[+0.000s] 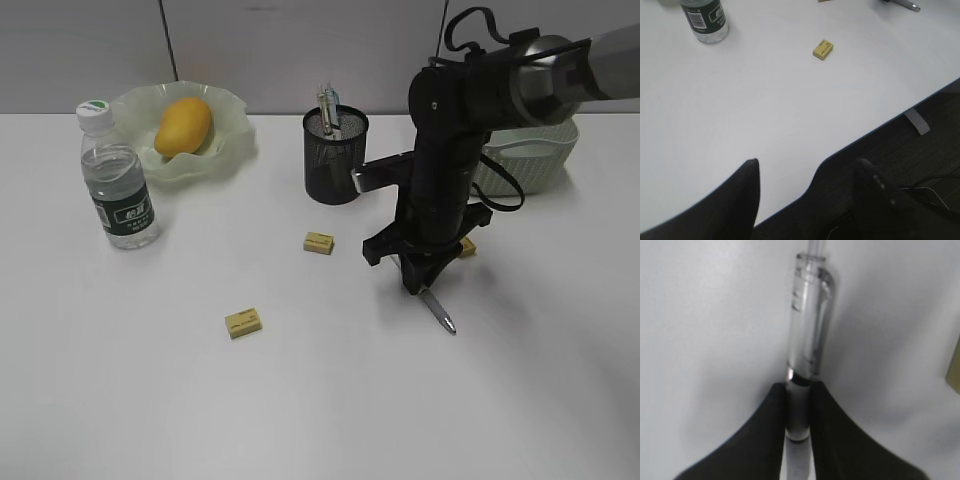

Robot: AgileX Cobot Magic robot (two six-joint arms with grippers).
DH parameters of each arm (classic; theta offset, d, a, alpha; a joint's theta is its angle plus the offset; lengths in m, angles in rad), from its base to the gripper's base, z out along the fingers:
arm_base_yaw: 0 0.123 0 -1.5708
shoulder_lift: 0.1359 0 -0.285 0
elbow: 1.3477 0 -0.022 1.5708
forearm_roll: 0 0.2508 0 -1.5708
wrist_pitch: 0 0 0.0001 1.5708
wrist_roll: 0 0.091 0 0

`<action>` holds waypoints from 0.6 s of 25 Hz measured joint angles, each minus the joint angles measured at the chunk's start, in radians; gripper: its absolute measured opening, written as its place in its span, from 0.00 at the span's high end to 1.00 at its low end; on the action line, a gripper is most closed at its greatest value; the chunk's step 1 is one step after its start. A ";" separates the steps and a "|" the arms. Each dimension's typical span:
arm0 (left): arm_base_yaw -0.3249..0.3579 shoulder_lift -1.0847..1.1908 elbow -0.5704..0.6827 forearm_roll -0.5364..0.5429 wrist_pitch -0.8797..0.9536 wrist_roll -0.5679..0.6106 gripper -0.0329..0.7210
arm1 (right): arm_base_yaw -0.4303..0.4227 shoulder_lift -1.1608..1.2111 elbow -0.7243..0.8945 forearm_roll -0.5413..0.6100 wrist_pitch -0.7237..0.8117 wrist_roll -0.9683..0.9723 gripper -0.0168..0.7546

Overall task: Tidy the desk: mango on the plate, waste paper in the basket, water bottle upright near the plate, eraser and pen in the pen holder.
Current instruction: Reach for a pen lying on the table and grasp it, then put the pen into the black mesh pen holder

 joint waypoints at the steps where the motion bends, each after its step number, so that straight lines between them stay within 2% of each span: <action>1: 0.000 0.000 0.000 0.000 0.000 0.000 0.37 | 0.000 0.000 0.000 -0.001 -0.001 0.000 0.82; 7: 0.000 0.000 0.000 -0.001 0.000 0.000 0.38 | 0.000 0.002 -0.064 -0.001 0.031 0.000 0.82; 15: 0.000 0.000 0.000 -0.001 0.000 0.000 0.38 | 0.000 -0.044 -0.373 0.008 0.081 0.000 0.82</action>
